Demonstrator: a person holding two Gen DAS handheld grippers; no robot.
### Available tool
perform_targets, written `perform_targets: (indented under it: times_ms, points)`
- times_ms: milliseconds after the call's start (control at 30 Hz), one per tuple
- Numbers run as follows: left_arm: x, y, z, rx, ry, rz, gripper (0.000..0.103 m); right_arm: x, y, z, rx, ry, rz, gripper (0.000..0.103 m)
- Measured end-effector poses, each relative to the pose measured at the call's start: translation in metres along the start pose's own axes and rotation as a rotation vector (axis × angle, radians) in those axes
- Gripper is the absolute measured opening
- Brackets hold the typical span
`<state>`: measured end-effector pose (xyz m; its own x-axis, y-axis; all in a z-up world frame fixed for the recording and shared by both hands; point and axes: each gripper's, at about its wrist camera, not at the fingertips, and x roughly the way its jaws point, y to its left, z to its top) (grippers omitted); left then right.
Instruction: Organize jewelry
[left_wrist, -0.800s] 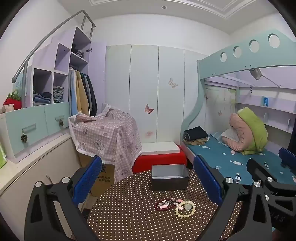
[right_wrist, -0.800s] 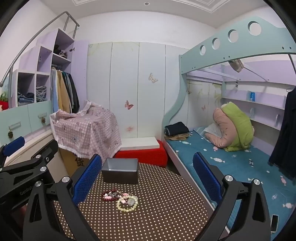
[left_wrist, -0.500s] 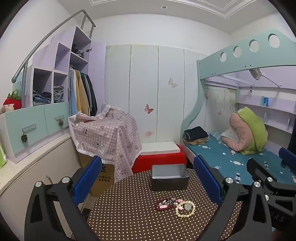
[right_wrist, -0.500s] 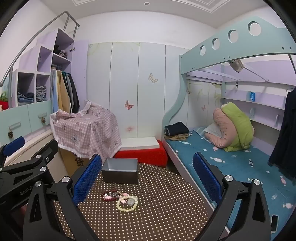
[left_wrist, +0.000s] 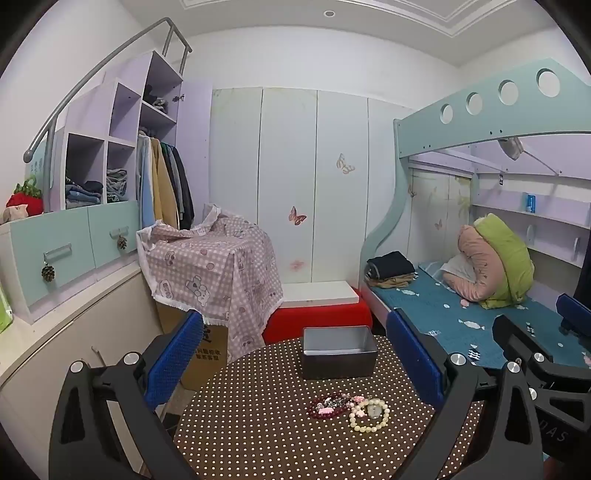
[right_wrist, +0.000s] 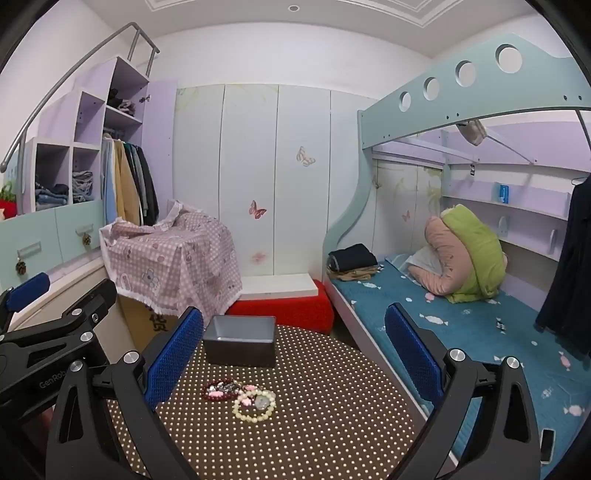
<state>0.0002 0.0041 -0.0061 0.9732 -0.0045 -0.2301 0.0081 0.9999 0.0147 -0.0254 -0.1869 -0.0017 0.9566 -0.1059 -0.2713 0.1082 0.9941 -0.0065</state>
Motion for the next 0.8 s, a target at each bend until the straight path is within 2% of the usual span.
perform_targets:
  times_ms: [800]
  points:
    - [-0.0001, 0.0017, 0.0007, -0.003, 0.003, -0.001, 0.096, -0.0018, -0.0002, 0.0014, -0.001, -0.001, -0.002, 0.096]
